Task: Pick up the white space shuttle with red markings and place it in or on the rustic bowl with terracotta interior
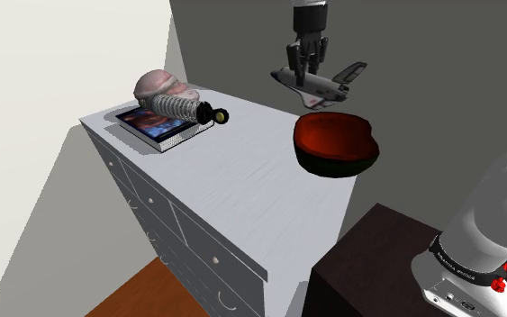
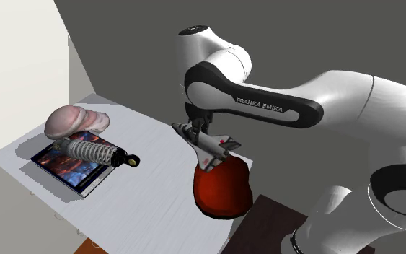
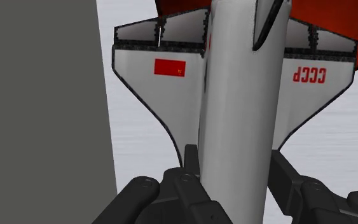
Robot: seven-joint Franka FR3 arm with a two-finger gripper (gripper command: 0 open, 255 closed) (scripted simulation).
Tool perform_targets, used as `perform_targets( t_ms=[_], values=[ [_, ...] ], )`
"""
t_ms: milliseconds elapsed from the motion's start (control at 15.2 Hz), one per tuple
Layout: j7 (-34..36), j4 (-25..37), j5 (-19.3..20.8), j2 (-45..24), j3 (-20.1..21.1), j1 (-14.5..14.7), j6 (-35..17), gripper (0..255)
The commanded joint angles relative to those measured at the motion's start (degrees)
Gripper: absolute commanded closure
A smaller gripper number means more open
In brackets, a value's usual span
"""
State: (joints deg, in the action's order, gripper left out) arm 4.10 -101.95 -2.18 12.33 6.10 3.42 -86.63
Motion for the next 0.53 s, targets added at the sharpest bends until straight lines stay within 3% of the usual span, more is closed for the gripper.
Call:
perform_targets(
  t_ms=[0,462],
  values=[
    [0.8,-4.3,-0.6,4.1,0.5,0.4,-0.3,255],
    [4.7,-17.2,-3.5,17.9,2.9,2.7,0.4,255]
  ],
)
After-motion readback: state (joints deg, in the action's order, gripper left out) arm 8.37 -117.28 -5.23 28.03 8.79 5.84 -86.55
